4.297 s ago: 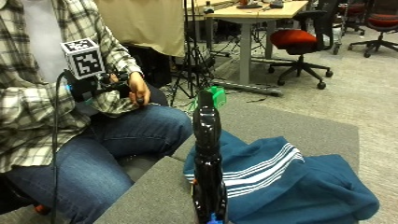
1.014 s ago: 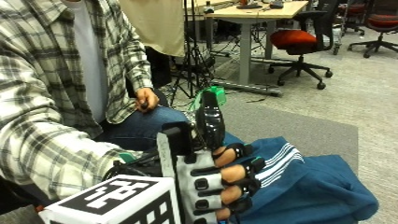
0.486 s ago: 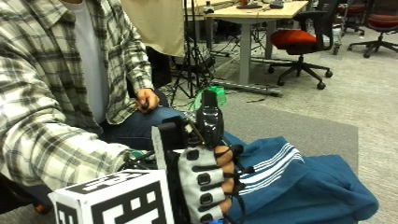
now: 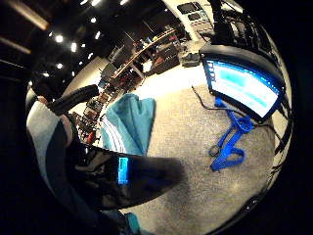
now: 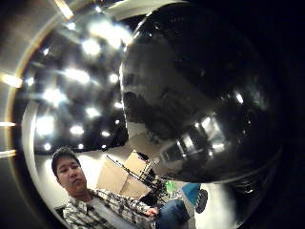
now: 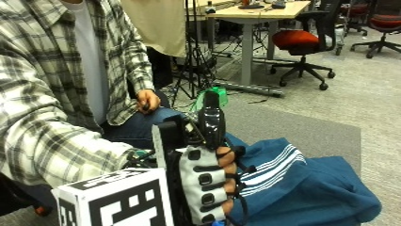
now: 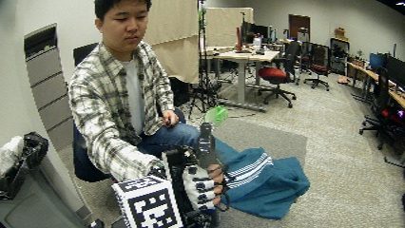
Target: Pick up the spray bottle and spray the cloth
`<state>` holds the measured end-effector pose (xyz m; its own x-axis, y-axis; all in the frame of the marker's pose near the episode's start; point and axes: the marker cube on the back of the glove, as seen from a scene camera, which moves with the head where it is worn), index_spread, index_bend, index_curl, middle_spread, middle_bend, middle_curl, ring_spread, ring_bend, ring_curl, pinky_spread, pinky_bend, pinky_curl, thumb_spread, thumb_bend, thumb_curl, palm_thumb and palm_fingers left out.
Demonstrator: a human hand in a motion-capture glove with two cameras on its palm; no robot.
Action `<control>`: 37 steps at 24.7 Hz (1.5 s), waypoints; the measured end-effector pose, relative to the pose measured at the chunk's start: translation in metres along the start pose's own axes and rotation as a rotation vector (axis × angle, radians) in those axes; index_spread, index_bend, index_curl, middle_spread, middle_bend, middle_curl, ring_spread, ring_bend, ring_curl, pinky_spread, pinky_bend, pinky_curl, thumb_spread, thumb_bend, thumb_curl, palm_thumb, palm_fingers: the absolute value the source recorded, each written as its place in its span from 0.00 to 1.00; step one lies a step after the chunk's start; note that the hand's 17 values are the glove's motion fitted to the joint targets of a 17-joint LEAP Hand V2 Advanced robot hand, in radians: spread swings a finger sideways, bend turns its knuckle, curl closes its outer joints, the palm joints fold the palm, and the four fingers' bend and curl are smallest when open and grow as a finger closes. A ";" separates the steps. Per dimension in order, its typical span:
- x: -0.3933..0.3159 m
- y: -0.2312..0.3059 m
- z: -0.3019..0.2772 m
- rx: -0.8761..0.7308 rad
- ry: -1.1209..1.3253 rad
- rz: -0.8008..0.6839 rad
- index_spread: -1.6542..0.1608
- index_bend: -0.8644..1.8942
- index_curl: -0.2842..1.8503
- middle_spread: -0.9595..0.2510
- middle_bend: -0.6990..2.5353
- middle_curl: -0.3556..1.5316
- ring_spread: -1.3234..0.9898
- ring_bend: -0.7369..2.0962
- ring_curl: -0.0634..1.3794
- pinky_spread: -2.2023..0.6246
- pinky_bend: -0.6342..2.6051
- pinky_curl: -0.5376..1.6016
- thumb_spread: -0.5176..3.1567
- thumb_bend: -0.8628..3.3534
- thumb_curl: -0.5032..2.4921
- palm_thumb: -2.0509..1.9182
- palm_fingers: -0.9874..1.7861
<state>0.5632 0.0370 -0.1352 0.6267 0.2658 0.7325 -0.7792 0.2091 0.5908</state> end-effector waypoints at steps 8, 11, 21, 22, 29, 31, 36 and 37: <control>0.000 -0.001 0.001 -0.004 0.007 0.010 0.77 0.44 0.39 0.69 0.39 0.46 0.48 0.48 0.37 0.71 0.34 0.43 0.19 0.20 0.42 0.78 0.86; -0.002 0.000 0.002 -0.007 0.017 0.015 0.77 0.44 0.39 0.69 0.40 0.46 0.48 0.48 0.37 0.71 0.34 0.43 0.19 0.20 0.42 0.78 0.85; -0.048 -0.017 0.002 -0.002 0.063 -0.057 0.77 0.45 0.40 0.69 0.40 0.47 0.49 0.48 0.38 0.71 0.34 0.44 0.18 0.20 0.42 0.78 0.85; -0.056 -0.021 0.001 -0.002 0.069 -0.072 0.77 0.45 0.40 0.69 0.40 0.47 0.49 0.49 0.38 0.71 0.34 0.44 0.18 0.20 0.43 0.78 0.85; -0.095 -0.036 -0.006 -0.007 0.145 -0.141 0.77 0.45 0.41 0.69 0.41 0.47 0.49 0.49 0.38 0.71 0.34 0.45 0.17 0.20 0.43 0.78 0.84; -0.103 -0.036 -0.005 -0.013 0.175 -0.159 0.77 0.45 0.41 0.69 0.41 0.47 0.49 0.49 0.38 0.71 0.34 0.45 0.17 0.20 0.43 0.78 0.84; -0.123 -0.032 0.005 -0.045 0.266 -0.204 0.77 0.45 0.41 0.69 0.41 0.47 0.49 0.49 0.38 0.71 0.34 0.45 0.17 0.20 0.43 0.78 0.84; -0.128 -0.032 0.008 -0.050 0.286 -0.212 0.77 0.45 0.41 0.69 0.41 0.47 0.49 0.49 0.38 0.71 0.34 0.45 0.17 0.20 0.43 0.78 0.84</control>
<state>0.5079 -0.0114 -0.2447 0.7538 0.4624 0.4669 -0.6354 0.3319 0.6972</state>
